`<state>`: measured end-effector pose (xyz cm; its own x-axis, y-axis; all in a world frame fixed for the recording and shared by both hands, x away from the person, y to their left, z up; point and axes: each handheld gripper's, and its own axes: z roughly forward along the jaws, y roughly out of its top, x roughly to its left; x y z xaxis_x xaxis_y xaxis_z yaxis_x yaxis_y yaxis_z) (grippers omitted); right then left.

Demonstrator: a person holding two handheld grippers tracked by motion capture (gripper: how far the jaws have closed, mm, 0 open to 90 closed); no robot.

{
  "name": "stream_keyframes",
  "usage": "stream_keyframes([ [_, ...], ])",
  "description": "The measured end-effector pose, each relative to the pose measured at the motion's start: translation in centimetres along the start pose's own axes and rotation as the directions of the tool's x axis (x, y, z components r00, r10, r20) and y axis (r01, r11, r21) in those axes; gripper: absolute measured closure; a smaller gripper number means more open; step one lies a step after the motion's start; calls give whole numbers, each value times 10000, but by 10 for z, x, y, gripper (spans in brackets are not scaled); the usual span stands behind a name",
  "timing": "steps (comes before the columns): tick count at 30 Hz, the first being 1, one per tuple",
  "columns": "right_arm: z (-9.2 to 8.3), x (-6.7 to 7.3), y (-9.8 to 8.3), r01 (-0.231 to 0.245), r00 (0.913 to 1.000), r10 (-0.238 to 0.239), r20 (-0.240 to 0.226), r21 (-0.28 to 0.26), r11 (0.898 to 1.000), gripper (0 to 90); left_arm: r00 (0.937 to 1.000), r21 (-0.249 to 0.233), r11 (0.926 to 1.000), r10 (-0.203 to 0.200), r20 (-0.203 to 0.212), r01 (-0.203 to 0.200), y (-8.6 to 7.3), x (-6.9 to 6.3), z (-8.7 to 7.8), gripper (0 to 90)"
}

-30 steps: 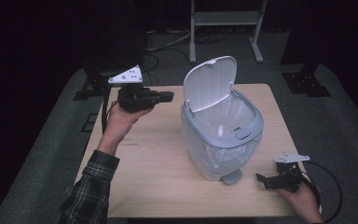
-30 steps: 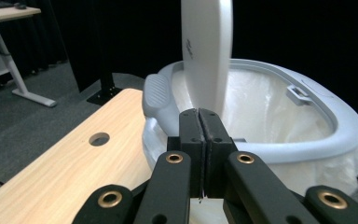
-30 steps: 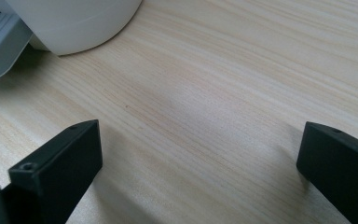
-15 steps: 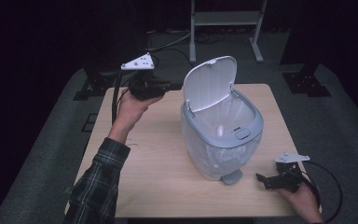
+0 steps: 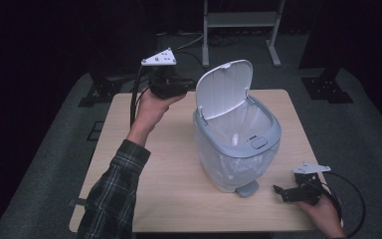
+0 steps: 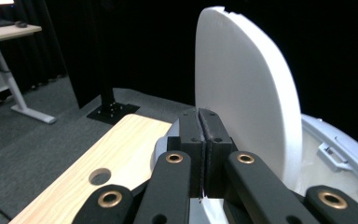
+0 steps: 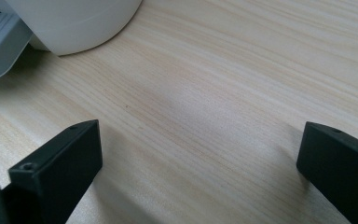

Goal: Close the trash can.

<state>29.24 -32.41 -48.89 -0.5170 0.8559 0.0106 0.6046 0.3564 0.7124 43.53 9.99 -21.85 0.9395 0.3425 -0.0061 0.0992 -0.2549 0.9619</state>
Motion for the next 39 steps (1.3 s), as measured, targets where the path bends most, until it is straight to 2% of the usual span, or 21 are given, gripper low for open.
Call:
stream_keyframes([
  [4, 0, 0, 0, 1, 10000, -1, 0, -1, 10000, 0, 9998, -148, 9999, 4, 201, -1, 3, -3, 2, 893],
  [12, 0, 0, 0, 7, 10000, -7, 1, 0, 10000, 0, 9991, -106, 9999, -4, 416, 8, 5, -8, 4, 893],
  [18, 0, 0, 0, 2, 10000, -2, 1, 0, 10000, 0, 9972, -52, 10000, 72, 746, -69, 7, -15, 6, 892],
  [21, 0, 0, 0, 4, 10000, -4, 3, 0, 10000, 0, 9946, 28, 9999, 137, 1029, -141, 8, -20, 9, 887],
  [28, 0, 0, 0, 24, 10000, -24, 4, -7, 10000, 0, 9898, 109, 9992, 355, 1382, -374, 11, -33, 15, 885],
  [39, 0, 0, 0, 6, 10000, -6, 6, -2, 10000, 0, 9775, 354, 9975, 527, 2042, -611, 9, -51, 28, 885],
])
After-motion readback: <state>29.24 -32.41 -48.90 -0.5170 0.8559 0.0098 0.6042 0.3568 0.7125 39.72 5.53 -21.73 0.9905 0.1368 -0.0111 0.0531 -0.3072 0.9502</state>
